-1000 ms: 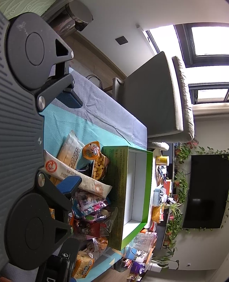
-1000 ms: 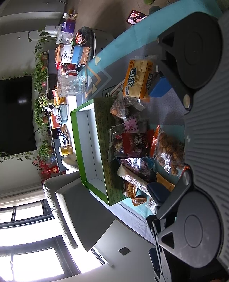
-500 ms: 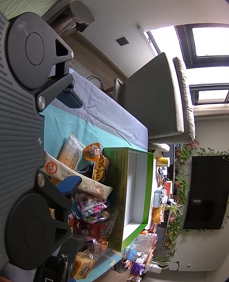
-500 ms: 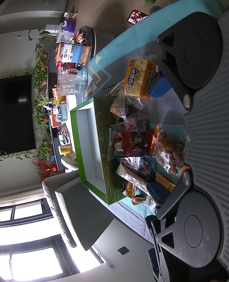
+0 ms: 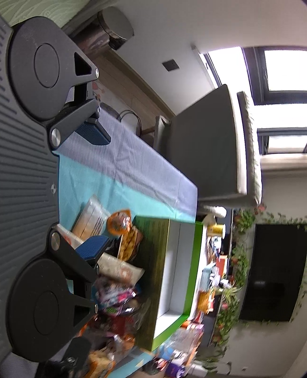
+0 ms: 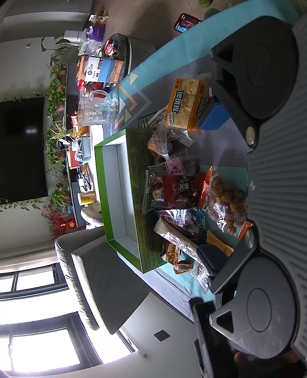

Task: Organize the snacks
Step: 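Grasp the orange jelly cup with the left tool while the right tool grasps the brown-snack bag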

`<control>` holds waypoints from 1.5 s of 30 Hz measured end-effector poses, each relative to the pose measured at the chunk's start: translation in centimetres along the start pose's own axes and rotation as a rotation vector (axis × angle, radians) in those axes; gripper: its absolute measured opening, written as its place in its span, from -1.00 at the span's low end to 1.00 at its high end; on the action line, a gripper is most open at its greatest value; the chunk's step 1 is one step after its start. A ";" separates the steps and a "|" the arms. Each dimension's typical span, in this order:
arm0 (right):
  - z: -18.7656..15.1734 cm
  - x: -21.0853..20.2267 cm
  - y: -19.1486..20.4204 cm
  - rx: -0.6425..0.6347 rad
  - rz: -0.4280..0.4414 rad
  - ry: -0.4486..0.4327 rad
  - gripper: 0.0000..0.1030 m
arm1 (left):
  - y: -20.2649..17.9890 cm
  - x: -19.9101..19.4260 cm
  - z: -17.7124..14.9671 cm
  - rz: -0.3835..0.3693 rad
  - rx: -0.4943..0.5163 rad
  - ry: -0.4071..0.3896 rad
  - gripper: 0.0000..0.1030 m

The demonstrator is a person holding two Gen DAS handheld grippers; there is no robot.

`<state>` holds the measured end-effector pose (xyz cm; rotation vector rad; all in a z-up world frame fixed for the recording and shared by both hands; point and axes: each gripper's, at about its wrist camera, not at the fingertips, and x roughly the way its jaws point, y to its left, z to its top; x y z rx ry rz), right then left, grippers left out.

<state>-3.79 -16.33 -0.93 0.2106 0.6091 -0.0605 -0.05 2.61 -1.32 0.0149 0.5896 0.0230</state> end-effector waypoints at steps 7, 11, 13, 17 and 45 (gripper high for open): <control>-0.2 0.7 0.4 -0.024 0.019 0.035 -0.22 | 1.2 1.2 0.8 -0.009 -0.033 0.015 0.61; -0.3 1.6 0.7 -0.041 0.036 0.074 -0.22 | 1.1 2.6 1.2 -0.063 -0.012 0.024 0.59; -0.3 2.2 0.9 -0.046 0.046 0.097 -0.22 | 0.8 3.6 1.4 -0.122 -0.002 0.039 0.59; -0.3 3.5 1.0 -0.051 0.056 0.140 -0.23 | 0.2 5.7 2.0 -0.146 -0.011 0.081 0.59; -0.3 6.6 1.8 -0.115 0.099 0.242 -0.23 | -1.8 11.5 2.3 -0.161 0.014 0.218 0.25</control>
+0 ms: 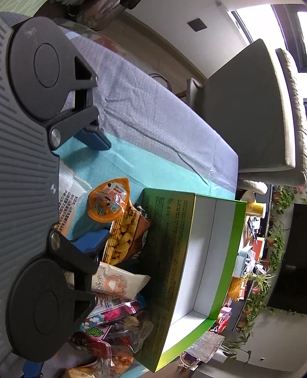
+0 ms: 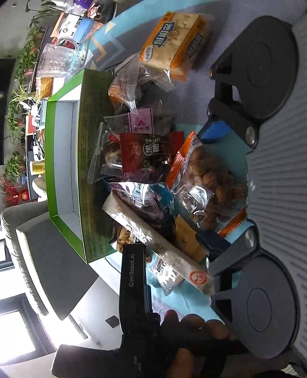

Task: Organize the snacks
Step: 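Grasp the orange jelly cup with the left tool while the right tool grasps the brown-snack bag, then carry both snacks into the green box and open both tools to release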

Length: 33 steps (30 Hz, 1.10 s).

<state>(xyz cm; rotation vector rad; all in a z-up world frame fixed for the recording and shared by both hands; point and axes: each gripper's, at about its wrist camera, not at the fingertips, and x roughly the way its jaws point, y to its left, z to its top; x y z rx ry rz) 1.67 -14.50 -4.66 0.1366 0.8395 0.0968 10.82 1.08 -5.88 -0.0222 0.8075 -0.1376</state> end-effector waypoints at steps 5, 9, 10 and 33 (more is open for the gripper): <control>0.1 -0.6 -1.9 0.074 0.039 0.000 -0.24 | 0.0 0.1 0.1 -0.042 0.018 -0.020 -0.57; 0.2 -1.4 -2.2 0.074 0.049 -0.006 -0.25 | 0.6 -0.5 0.3 -0.096 -0.030 -0.031 -0.59; 0.3 -1.6 -2.0 0.069 0.052 -0.011 -0.25 | 0.6 -0.8 0.3 -0.100 -0.032 -0.040 -0.59; 8.5 -4.2 -4.0 0.083 0.038 -0.343 -0.24 | -3.5 -5.8 7.0 -0.162 0.078 -0.293 -0.58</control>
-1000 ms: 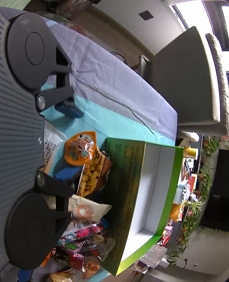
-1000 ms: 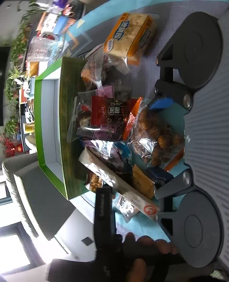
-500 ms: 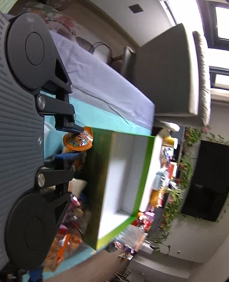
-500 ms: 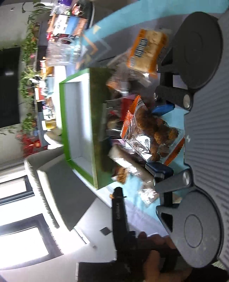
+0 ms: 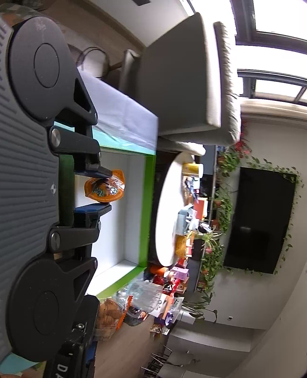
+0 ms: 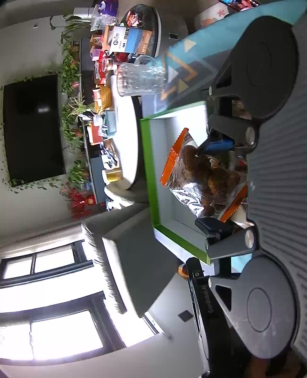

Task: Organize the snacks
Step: 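Carry both snacks into the green box and open both tools to release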

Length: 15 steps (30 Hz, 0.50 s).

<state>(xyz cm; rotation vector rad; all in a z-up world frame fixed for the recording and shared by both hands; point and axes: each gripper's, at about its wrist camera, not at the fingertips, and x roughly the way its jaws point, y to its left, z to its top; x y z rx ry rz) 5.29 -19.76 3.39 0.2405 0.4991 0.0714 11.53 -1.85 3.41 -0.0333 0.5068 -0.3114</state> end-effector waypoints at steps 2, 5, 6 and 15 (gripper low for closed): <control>0.7 0.6 -0.4 0.010 -0.005 -0.011 -0.24 | -0.3 0.8 0.7 0.000 0.006 -0.008 -0.58; 1.6 1.7 -0.9 0.018 -0.013 -0.019 -0.24 | -0.7 2.0 1.5 -0.004 0.016 -0.008 -0.58; 1.8 1.9 -1.0 0.021 -0.016 -0.021 -0.24 | -0.9 2.5 1.7 -0.005 0.021 -0.006 -0.58; 3.2 5.6 -2.5 0.093 -0.041 -0.007 -0.24 | -1.7 6.3 2.7 -0.013 0.046 0.019 -0.58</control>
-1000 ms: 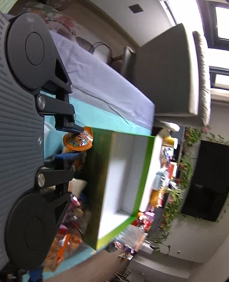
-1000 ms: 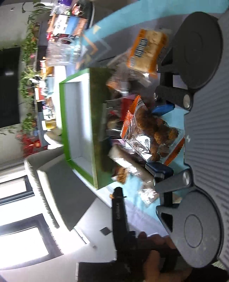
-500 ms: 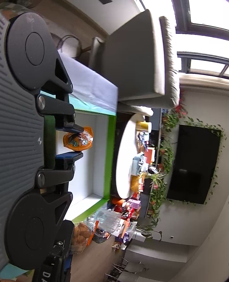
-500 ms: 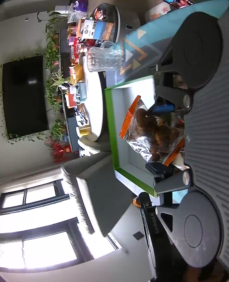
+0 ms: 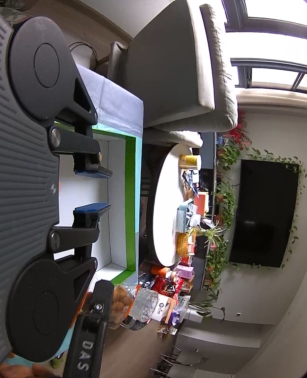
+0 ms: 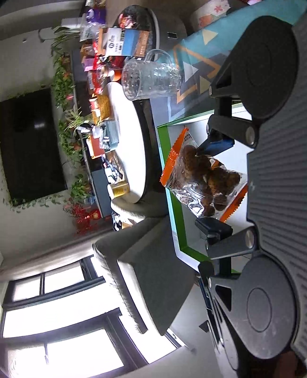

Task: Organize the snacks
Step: 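Carry both snacks into the green box and open both tools to release, then move both open tools back from the box to the snack pile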

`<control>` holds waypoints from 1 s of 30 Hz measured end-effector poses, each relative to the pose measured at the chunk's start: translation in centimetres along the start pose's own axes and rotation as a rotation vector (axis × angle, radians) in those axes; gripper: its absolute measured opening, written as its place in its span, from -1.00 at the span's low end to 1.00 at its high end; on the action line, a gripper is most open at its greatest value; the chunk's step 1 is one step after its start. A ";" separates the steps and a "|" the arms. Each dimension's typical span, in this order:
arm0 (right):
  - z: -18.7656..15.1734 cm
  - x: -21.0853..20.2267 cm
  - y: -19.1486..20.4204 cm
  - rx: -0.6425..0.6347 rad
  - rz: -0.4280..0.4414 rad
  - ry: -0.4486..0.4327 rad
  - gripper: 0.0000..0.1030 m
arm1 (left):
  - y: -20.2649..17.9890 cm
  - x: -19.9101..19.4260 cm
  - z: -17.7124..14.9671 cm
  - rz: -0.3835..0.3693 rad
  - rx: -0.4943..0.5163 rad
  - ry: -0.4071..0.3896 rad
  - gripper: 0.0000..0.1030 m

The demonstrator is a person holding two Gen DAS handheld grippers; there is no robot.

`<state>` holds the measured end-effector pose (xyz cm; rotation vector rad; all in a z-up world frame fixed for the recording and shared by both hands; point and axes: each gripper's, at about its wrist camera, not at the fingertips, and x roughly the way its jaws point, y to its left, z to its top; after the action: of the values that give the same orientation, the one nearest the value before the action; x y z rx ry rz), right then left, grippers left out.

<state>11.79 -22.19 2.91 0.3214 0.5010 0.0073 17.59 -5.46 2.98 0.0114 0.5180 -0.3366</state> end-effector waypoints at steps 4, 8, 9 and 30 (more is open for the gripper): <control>0.1 1.9 -0.5 0.027 -0.012 0.028 -0.24 | 0.1 1.8 -0.3 0.004 0.000 0.035 -0.58; -0.4 3.2 -1.0 0.048 -0.017 0.068 -0.24 | 0.4 2.8 -0.8 0.005 -0.012 0.068 -0.58; -0.5 3.4 -1.0 0.053 -0.019 0.077 -0.24 | 0.4 3.0 -0.9 0.004 -0.012 0.074 -0.58; -1.4 3.7 -0.7 0.091 -0.032 0.145 -0.22 | 0.9 1.5 -1.8 0.016 -0.035 0.094 -0.31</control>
<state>14.33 -22.11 -0.17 0.4037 0.6512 -0.0238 18.20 -4.90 0.67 -0.0029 0.6163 -0.3127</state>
